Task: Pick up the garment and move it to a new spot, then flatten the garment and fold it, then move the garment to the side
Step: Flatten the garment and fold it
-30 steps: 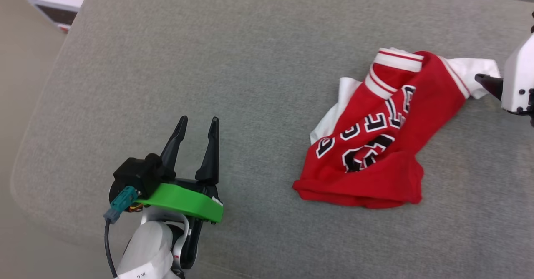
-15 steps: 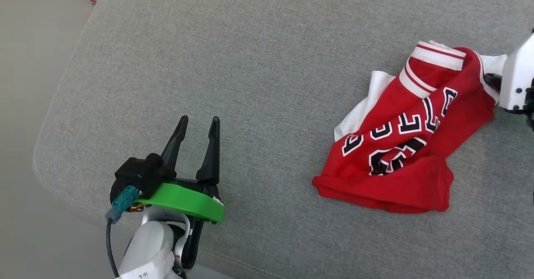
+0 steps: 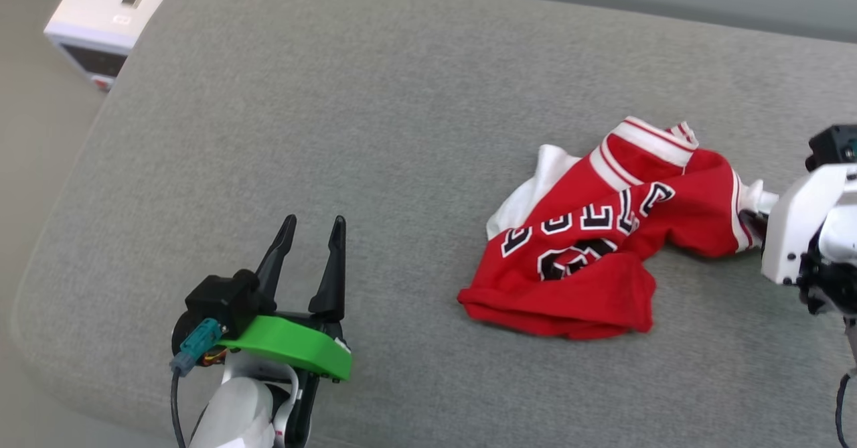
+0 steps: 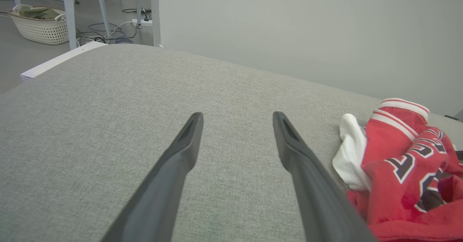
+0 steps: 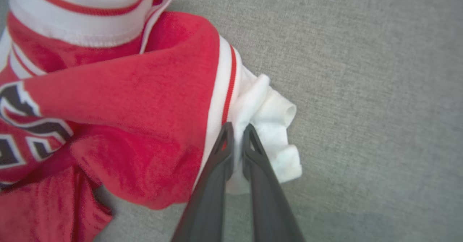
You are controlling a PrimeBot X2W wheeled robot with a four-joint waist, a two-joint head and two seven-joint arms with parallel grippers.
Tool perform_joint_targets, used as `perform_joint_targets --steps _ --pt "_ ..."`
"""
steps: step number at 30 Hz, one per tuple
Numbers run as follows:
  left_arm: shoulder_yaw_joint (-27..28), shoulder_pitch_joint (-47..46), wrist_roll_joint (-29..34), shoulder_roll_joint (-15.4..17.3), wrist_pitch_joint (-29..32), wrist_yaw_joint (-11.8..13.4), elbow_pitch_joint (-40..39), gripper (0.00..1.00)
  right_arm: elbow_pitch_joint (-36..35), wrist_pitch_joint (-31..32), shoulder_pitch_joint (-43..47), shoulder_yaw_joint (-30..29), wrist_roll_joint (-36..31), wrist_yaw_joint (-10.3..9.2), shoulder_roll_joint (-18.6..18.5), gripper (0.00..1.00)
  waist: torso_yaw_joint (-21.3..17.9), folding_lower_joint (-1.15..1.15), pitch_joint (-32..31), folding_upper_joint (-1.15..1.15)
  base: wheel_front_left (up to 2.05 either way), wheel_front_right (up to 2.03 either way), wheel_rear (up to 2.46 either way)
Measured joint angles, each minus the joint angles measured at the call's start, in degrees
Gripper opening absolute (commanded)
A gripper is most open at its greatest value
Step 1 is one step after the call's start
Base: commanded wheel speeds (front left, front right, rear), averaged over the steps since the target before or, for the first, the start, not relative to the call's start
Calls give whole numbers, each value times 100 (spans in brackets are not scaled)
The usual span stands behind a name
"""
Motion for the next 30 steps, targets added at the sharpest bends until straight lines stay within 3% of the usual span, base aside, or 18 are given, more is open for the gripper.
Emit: perform_joint_targets --steps 11,22,27,28,29,30 --pt "99 125 7 56 0 0 33 100 -637 -569 1358 -760 4 0 186 0 -641 0 -498 0 0 0 0" --pt "78 182 7 89 0 0 116 100 -1210 -820 2564 -1862 -648 0 846 0 -904 0 -833 0 0 0 0" --pt "47 245 5 101 0 0 152 100 -1354 -956 2749 -1904 -758 0 1114 0 -986 0 -891 0 0 0 0" --pt "41 245 4 102 0 0 153 100 -1377 -1035 2752 -1902 -782 0 1125 61 -1000 0 -899 0 0 0 0" --pt "34 244 4 105 0 0 152 100 -1410 -1154 2751 -1893 -813 0 1131 100 -1021 0 -908 0 0 0 0" --pt "30 244 3 111 0 0 153 100 -1458 -1288 2747 -1873 -817 0 1129 100 -1045 0 -917 0 0 0 0"
